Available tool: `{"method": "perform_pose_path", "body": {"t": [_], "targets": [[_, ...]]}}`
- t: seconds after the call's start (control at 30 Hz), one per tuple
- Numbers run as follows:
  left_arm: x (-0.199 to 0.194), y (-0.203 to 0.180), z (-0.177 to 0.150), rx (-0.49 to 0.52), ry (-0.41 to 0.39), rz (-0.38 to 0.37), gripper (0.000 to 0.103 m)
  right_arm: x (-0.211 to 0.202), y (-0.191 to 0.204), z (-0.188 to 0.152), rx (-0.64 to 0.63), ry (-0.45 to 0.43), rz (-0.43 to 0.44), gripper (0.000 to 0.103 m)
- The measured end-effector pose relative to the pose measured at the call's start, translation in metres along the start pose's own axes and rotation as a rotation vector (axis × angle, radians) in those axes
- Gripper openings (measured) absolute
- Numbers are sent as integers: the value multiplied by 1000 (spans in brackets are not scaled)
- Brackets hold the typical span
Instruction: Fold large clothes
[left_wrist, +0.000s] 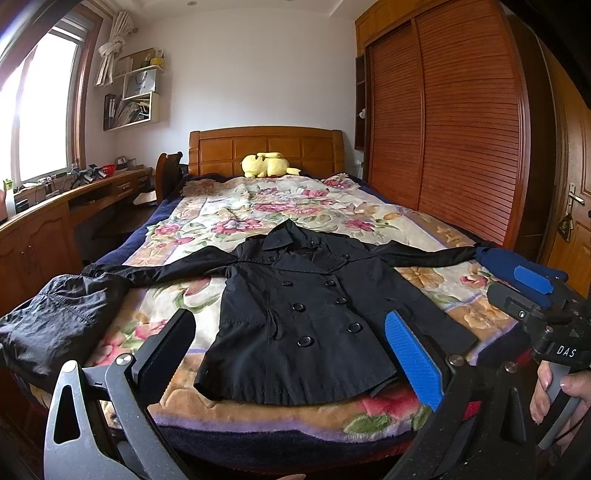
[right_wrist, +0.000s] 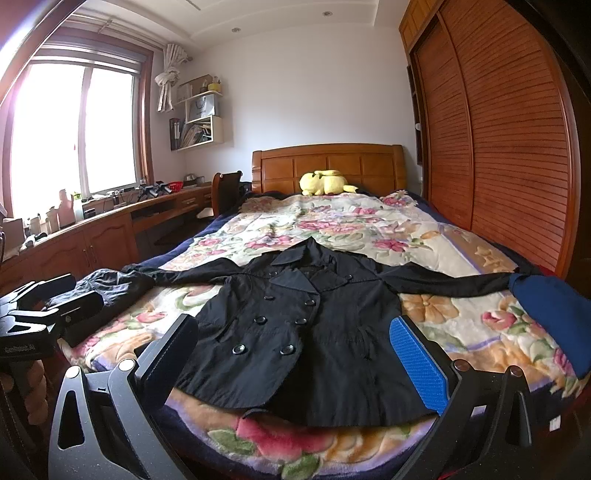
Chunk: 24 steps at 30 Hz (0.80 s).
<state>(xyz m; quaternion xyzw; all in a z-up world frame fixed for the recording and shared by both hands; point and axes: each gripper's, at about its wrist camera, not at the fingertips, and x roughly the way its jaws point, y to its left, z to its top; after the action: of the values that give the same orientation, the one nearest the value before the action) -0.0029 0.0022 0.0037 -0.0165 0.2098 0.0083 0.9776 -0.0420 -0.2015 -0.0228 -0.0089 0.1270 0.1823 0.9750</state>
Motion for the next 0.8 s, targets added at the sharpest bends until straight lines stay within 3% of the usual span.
{"method": "perform_pose_path", "body": {"t": [0.8], "targets": [[1,0,-1,-5,-6,-4,103,0,0,0,1,-2,5,103]]}}
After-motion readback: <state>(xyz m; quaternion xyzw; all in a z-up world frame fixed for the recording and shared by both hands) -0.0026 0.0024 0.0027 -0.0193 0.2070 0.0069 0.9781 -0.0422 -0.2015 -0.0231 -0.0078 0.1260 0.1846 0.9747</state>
